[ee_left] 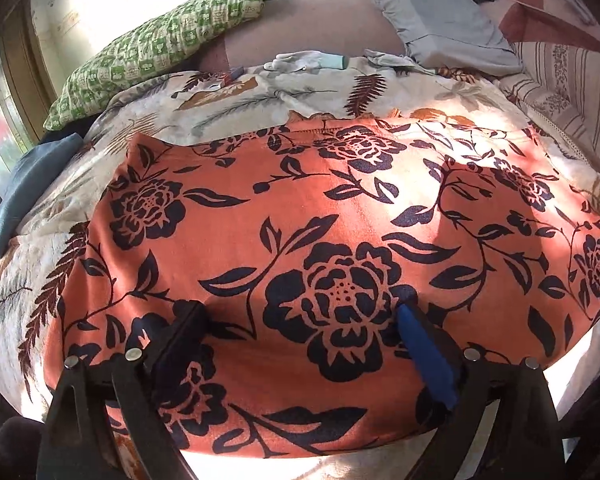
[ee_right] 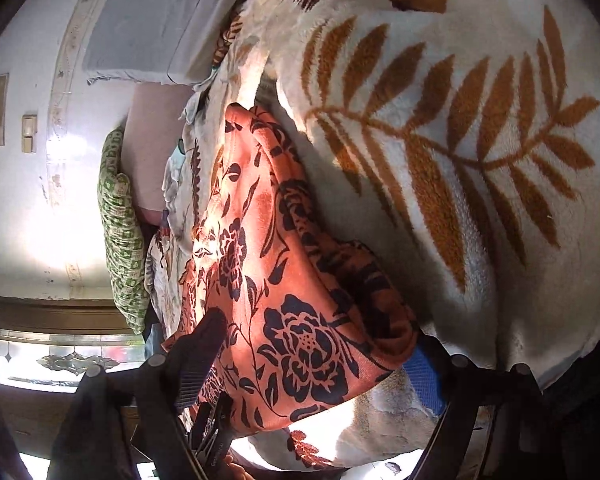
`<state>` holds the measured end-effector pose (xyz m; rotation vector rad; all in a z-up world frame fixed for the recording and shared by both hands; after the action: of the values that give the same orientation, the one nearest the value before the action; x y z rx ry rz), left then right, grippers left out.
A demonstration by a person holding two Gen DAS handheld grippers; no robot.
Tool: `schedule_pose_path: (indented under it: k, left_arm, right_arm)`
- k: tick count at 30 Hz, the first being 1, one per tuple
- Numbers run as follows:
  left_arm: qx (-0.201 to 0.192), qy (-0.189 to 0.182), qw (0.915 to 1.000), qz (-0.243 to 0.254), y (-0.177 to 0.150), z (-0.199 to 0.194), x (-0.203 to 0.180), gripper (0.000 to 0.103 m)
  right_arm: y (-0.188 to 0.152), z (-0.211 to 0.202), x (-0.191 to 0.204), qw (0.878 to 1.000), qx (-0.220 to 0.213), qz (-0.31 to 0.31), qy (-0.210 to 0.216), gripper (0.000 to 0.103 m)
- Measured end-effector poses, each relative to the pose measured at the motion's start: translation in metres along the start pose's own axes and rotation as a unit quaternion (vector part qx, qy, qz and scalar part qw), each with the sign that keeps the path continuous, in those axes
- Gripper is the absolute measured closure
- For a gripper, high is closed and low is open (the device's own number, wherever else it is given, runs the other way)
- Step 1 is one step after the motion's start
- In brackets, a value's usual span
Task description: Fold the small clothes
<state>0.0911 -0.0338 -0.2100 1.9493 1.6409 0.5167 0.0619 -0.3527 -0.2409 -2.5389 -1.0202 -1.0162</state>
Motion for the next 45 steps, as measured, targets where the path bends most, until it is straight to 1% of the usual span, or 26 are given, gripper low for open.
schedule_pose_path:
  k: [3, 4, 7, 9, 11, 13, 15, 16, 17, 19, 22, 24, 25, 26, 28, 30, 31, 33, 35, 38, 39, 40, 41, 42, 43, 45]
  left_arm:
    - [-0.047, -0.006, 0.9988, -0.009, 0.013, -0.019, 0.002, 0.007]
    - [-0.050, -0.007, 0.9987, -0.008, 0.015, -0.019, 0.001, 0.007]
    - [0.006, 0.002, 1.0000, 0.002, -0.002, 0.006, -0.001, 0.006]
    - [-0.008, 0.012, 0.9998, 0.017, -0.004, 0.006, -0.003, 0.006]
    - [-0.005, 0.013, 0.9998, 0.018, -0.001, 0.001, -0.004, 0.006]
    - [-0.039, 0.008, 0.9992, 0.008, 0.008, -0.015, -0.004, 0.006]
    - [-0.074, 0.007, 0.9972, 0.004, 0.017, -0.030, -0.004, 0.006]
    - [-0.077, 0.008, 0.9970, 0.005, 0.019, -0.030, -0.004, 0.006]
    - [-0.059, 0.011, 0.9982, 0.007, 0.016, -0.022, -0.005, 0.006]
    - [0.020, 0.020, 0.9995, 0.014, -0.004, 0.009, -0.004, 0.006]
    - [-0.008, 0.020, 0.9996, 0.020, 0.003, -0.007, -0.006, 0.007]
    - [-0.059, 0.017, 0.9980, 0.012, 0.018, -0.027, -0.006, 0.007]
    - [-0.071, 0.014, 0.9974, 0.008, 0.021, -0.030, -0.006, 0.007]
    - [-0.059, 0.010, 0.9982, 0.006, 0.018, -0.025, -0.006, 0.007]
    - [0.016, 0.010, 0.9998, 0.008, -0.003, 0.006, -0.005, 0.006]
    - [0.002, 0.009, 0.9999, 0.009, -0.005, 0.006, -0.006, 0.006]
    - [0.011, 0.009, 0.9998, 0.016, -0.004, 0.006, -0.008, 0.007]
    - [0.009, 0.005, 0.9999, 0.013, -0.002, 0.005, -0.007, 0.007]
    - [0.018, -0.003, 0.9998, 0.010, -0.006, 0.012, -0.006, 0.007]
    - [0.025, -0.010, 0.9996, 0.009, -0.004, 0.012, -0.006, 0.007]
    - [0.026, -0.021, 0.9994, -0.001, -0.002, 0.010, -0.003, 0.011]
    - [0.021, -0.033, 0.9990, -0.020, 0.001, 0.003, 0.002, 0.026]
    - [0.011, -0.054, 0.9974, -0.047, 0.006, -0.009, 0.009, 0.034]
    - [-0.002, -0.075, 0.9940, -0.080, 0.011, -0.024, 0.019, 0.040]
    - [-0.029, -0.085, 0.9895, -0.113, 0.018, -0.045, 0.036, 0.040]
    - [-0.107, -0.064, 0.9785, -0.164, 0.031, -0.094, 0.081, 0.038]
  right_arm:
    - [0.000, -0.009, 0.009, 1.000, -0.003, -0.008, 0.007, 0.017]
    - [0.000, -0.012, 0.012, 1.000, -0.008, -0.017, 0.005, 0.017]
    - [0.005, -0.007, 0.001, 0.999, -0.009, -0.012, -0.029, 0.017]
    - [0.005, -0.002, -0.008, 1.000, -0.003, 0.005, -0.023, 0.017]
    - [0.005, -0.003, -0.008, 1.000, -0.004, 0.001, -0.016, 0.017]
    - [0.005, -0.005, -0.003, 1.000, -0.002, -0.008, -0.002, 0.017]
    - [0.006, -0.018, 0.008, 0.999, -0.024, -0.020, 0.027, 0.018]
    - [0.007, -0.022, 0.014, 0.998, -0.032, -0.035, 0.032, 0.018]
    - [0.006, -0.023, 0.017, 0.998, -0.037, -0.048, 0.026, 0.018]
    - [0.006, -0.014, 0.011, 0.998, -0.028, -0.052, 0.005, 0.018]
    - [0.004, 0.000, -0.001, 1.000, -0.008, -0.030, 0.000, 0.025]
    - [0.004, -0.005, 0.002, 0.999, -0.013, -0.040, 0.006, 0.030]
    - [0.004, -0.008, 0.005, 0.999, -0.017, -0.047, 0.008, 0.032]
    - [0.005, -0.009, 0.006, 0.998, -0.021, -0.053, 0.002, 0.032]
    - [0.005, -0.005, 0.004, 0.998, -0.015, -0.058, -0.013, 0.032]
    - [0.006, 0.004, 0.000, 0.998, -0.010, -0.062, -0.026, 0.032]
    - [0.006, 0.007, 0.000, 0.997, -0.009, -0.065, -0.029, 0.036]
    - [0.003, 0.010, 0.007, 0.997, 0.007, -0.078, -0.025, 0.090]
    - [0.001, 0.006, 0.017, 0.993, -0.001, -0.110, -0.050, 0.091]
    - [-0.005, -0.009, 0.049, 0.986, -0.028, -0.155, -0.047, 0.091]
    - [-0.009, -0.015, 0.063, 0.982, -0.037, -0.177, -0.049, 0.091]
    - [-0.014, -0.020, 0.080, 0.978, -0.044, -0.197, -0.045, 0.091]
    - [-0.021, -0.026, 0.099, 0.974, -0.050, -0.219, -0.039, 0.091]
    - [-0.030, -0.030, 0.119, 0.967, -0.055, -0.246, -0.035, 0.091]
    - [-0.042, -0.033, 0.140, 0.960, -0.059, -0.272, -0.029, 0.091]
    - [-0.068, -0.037, 0.181, 0.946, -0.058, -0.319, -0.012, 0.091]
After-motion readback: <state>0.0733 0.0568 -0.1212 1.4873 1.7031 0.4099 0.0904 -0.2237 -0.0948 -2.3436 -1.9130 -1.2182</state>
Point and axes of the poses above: each gripper's, at about its wrist camera, not at the fingertips, and z roughly the way its jaws point, x to its left, y to its top, the point moved 9 cm from there along z, roughly the way its jaws point, and after that the axes turned 8 degrees about -y, right-handed, at the moved point
